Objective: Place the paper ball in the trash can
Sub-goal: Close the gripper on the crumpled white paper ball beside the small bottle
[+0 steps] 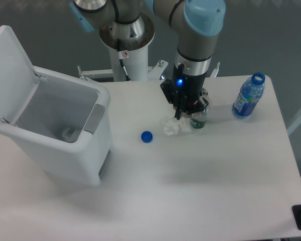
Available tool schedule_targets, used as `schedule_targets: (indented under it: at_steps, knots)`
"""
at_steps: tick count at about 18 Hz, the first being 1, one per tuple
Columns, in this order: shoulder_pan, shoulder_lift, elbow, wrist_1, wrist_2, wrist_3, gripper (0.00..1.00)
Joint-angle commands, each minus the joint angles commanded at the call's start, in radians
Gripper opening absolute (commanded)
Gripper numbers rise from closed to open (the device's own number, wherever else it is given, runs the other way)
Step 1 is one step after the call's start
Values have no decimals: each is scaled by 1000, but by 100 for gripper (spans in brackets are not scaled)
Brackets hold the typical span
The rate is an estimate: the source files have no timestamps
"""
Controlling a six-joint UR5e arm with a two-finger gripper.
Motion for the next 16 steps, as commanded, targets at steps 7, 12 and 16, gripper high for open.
schedule_targets:
  at_steps: [7,12,16]
  knots:
    - [3,0,12,-2,0,-12,0]
    - [-6,0,43,-25,0,-80,0]
    - [-38,6,67,-31,0,-211,0]
